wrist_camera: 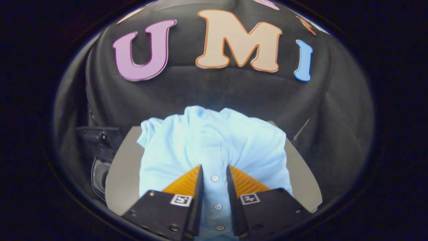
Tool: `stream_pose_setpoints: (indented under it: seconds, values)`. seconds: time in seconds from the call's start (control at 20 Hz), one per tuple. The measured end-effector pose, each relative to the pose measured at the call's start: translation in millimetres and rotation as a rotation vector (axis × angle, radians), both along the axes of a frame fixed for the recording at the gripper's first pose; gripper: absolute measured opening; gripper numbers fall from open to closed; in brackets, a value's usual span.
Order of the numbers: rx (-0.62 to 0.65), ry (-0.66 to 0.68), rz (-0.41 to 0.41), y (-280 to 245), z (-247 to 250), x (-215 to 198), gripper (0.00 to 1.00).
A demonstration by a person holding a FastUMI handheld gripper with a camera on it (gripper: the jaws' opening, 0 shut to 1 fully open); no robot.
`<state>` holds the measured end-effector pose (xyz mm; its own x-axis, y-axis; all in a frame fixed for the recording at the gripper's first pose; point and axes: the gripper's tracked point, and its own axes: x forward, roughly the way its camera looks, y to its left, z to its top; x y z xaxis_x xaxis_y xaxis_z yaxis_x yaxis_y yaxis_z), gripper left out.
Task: Put the clothes into the washing machine and then close the washing machine lid.
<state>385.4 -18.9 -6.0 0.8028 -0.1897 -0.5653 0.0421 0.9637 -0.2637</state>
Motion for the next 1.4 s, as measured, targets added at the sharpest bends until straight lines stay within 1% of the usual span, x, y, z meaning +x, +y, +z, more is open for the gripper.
stream_pose_setpoints:
  seconds: [0.1,0.15,0.2,0.25,0.35,0.45,0.55,0.6,0.65,0.75,0.85,0.9,1.05,1.2,1.4]
  values:
    - [-0.087,-0.007,0.008,1.9,4.0,-3.3,0.09]
    - [-0.105,0.013,0.045,10.6,2.0,-10.4,0.06]
    - [-0.099,-0.014,0.088,17.3,3.0,-7.7,0.03]
    - [-0.06,-0.033,0.066,15.5,4.1,-9.8,0.01]
    - [0.066,-0.101,0.042,19.9,6.4,-11.5,0.01]
    - [0.181,-0.118,0.045,28.7,12.1,-11.7,0.0]
    - [0.277,-0.193,0.056,40.2,40.1,-6.2,0.01]
    - [0.314,-0.21,0.061,48.5,52.2,-11.0,0.0]
    - [0.325,-0.23,0.069,54.7,65.4,-14.0,0.0]
    - [0.304,-0.237,0.089,61.6,83.8,-18.8,0.0]
    - [0.284,-0.263,0.125,81.2,106.0,-28.3,0.0]
    - [0.295,-0.289,0.143,96.2,116.0,-39.0,0.0]
    - [0.346,-0.317,0.207,140.6,139.6,-45.3,0.0]
    - [0.405,-0.32,0.303,199.4,145.6,-51.6,0.0]
    - [0.433,-0.33,0.424,276.8,146.5,-58.9,0.0]
